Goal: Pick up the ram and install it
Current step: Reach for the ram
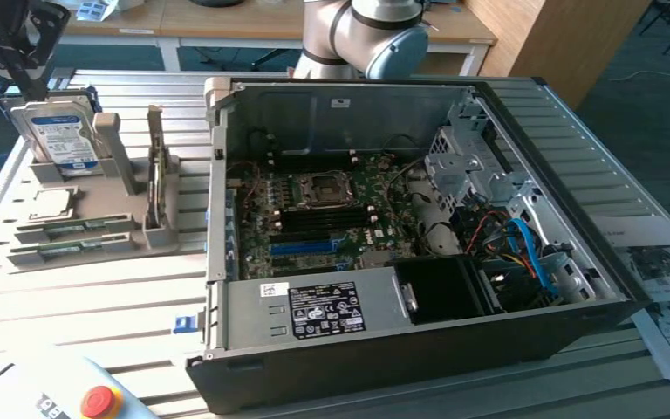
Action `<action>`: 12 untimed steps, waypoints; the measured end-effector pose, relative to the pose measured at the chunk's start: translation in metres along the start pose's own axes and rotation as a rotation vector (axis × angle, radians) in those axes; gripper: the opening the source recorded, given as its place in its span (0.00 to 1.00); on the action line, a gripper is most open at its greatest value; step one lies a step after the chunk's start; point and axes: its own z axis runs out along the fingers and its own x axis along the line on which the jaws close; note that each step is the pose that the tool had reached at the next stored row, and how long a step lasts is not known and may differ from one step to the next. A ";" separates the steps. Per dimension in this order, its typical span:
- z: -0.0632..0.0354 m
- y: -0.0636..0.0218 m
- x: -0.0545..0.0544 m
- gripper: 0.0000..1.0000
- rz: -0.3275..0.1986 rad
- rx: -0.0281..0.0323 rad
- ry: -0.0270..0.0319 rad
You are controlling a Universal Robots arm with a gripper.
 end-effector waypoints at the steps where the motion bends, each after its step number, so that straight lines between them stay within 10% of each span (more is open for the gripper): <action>1: 0.0001 0.0015 0.000 0.10 0.000 0.0000 0.0000; 12: 0.0010 0.0101 0.001 0.10 0.000 0.0000 0.0001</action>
